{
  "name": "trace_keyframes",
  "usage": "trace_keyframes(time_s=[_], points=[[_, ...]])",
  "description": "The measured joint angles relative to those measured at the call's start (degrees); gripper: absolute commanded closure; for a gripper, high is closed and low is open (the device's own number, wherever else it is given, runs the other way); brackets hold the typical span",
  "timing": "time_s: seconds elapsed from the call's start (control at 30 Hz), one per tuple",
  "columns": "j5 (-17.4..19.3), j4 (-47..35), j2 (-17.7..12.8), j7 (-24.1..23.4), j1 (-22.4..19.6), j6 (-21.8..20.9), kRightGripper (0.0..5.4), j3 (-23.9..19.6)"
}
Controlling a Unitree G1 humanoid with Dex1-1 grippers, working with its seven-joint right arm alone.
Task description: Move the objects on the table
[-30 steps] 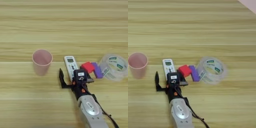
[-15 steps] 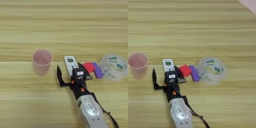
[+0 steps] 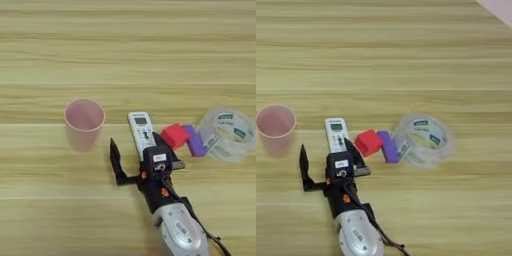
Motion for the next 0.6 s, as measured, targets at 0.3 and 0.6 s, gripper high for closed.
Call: trace_keyframes(time_s=[0.3, 0.6], points=[[-1.3, -0.2, -1.6, 1.6, 2.2, -3.5, 0.02, 5.4], [-0.7, 2.2, -2.6, 3.2, 3.5, -3.7, 0.02, 8.7]])
